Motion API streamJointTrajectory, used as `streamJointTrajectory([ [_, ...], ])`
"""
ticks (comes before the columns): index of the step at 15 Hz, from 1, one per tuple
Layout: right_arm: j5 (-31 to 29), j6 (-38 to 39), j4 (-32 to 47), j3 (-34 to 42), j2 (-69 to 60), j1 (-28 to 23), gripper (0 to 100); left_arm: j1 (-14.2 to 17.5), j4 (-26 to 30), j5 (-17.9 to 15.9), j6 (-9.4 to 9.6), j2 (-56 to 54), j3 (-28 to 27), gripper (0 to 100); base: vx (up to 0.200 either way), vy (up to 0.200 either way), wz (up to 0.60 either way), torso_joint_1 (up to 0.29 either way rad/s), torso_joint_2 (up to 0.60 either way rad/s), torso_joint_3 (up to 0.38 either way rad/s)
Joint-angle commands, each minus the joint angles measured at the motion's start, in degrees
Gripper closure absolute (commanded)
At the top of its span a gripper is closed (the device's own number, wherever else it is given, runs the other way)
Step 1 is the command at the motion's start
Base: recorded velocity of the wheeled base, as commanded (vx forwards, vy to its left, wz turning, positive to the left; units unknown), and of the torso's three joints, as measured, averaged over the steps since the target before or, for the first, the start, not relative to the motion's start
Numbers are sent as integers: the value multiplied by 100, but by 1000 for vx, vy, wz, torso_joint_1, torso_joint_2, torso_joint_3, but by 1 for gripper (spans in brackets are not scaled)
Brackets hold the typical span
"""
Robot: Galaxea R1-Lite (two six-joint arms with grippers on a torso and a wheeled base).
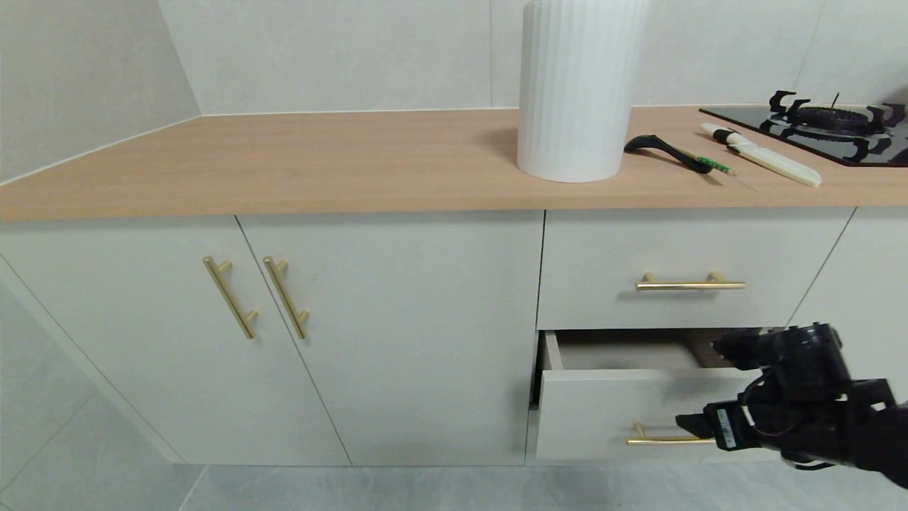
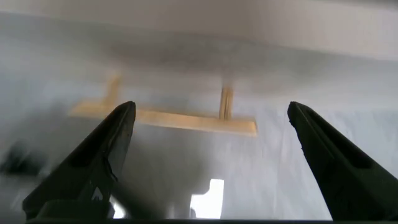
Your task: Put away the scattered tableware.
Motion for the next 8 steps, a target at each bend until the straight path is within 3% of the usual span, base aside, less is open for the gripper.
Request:
streamJointTrajectory([
  [1, 453, 33, 2596, -1088, -2847, 106, 0, 2, -1, 1, -1, 7, 2, 0, 0, 0, 0, 0, 0, 0],
  [3, 453, 33, 2490, -1079, -2926, 115, 0, 2, -1, 1, -1, 7, 2, 0, 0, 0, 0, 0, 0, 0],
  [8, 383, 112, 987, -552, -1555, 309, 0, 2, -1, 1, -1, 7, 2, 0, 0, 0, 0, 0, 0, 0],
])
